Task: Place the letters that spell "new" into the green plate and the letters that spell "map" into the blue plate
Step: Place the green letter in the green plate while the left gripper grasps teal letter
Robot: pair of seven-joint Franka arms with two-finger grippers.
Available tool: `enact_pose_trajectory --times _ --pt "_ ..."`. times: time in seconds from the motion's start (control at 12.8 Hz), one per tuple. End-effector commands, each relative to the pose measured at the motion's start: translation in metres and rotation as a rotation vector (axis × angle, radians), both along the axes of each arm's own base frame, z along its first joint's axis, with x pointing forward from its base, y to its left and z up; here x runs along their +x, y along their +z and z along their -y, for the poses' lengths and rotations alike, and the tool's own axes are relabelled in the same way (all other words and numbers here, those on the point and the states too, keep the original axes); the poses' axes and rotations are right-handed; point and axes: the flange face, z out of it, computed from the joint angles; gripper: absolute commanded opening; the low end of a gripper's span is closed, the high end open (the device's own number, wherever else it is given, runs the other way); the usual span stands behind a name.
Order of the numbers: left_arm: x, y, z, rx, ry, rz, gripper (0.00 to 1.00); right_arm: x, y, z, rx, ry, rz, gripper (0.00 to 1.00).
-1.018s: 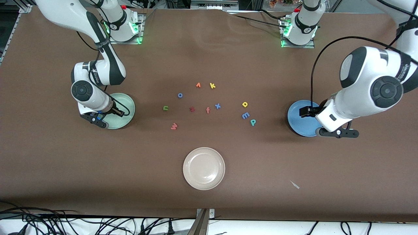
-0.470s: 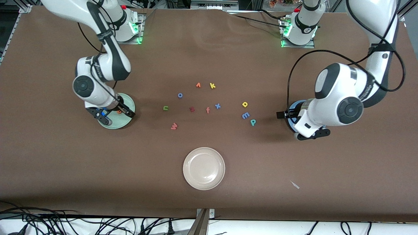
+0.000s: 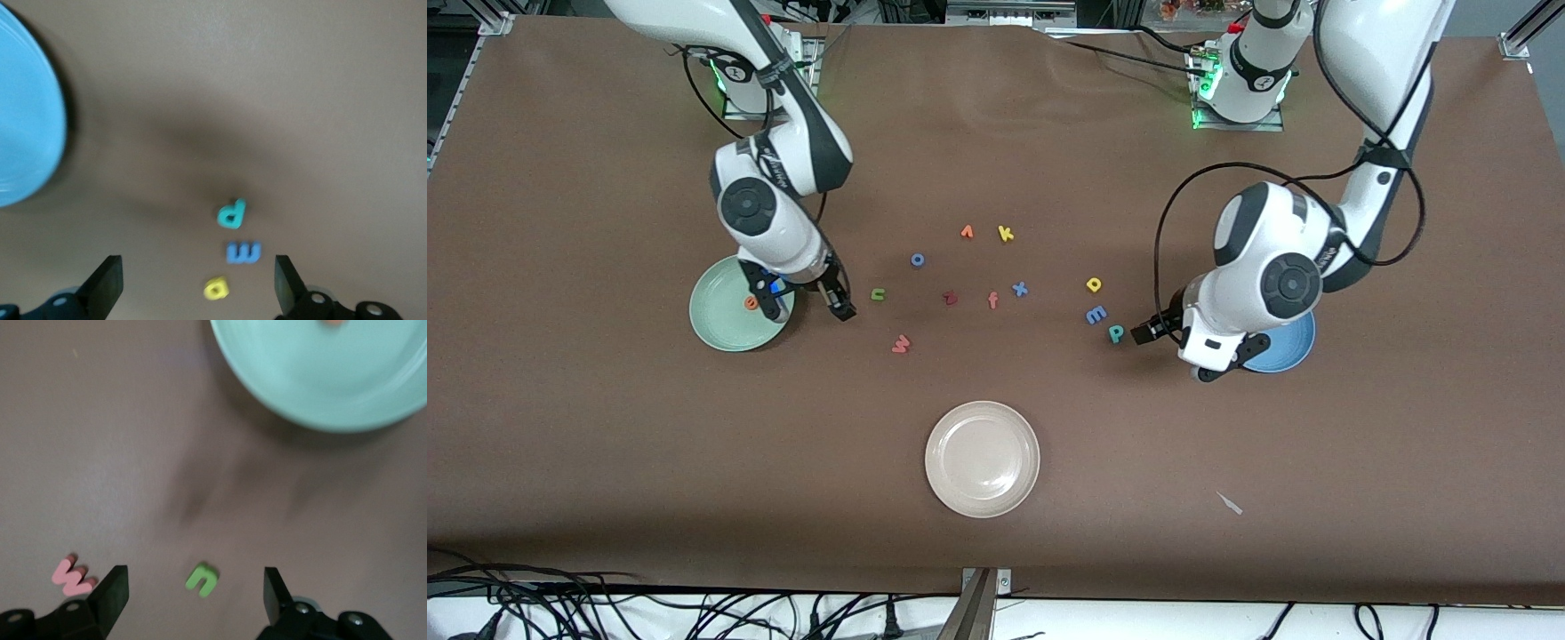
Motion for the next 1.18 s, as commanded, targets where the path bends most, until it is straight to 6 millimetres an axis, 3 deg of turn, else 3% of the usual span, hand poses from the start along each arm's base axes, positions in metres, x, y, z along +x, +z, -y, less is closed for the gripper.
enact_pose_trajectory --times 0.0,0.31,0.63,0.94,1.1 --pt "-0.005 -0.022 0.016 -0.015 0.064 0.019 1.00 -0.002 -0.029 -0.028 -0.009 -0.098 0.000 0.86" --pt "-0.010 -0.042 0.028 -0.007 0.040 0.016 0.98 -0.009 -0.049 -0.032 -0.027 -0.111 -0.029 0.77" --pt "-0.012 -0.041 0.027 -0.008 0.033 0.018 0.95 -0.009 -0.066 -0.031 -0.025 -0.114 -0.022 0.59" --pt "-0.023 -0.046 0.031 -0.003 0.010 0.015 0.93 -0.009 -0.065 -0.030 -0.027 -0.106 -0.022 0.18" --pt "-0.024 -0.052 0.032 -0.002 0.011 0.011 0.89 -0.004 -0.042 -0.027 -0.022 -0.064 -0.010 0.04"
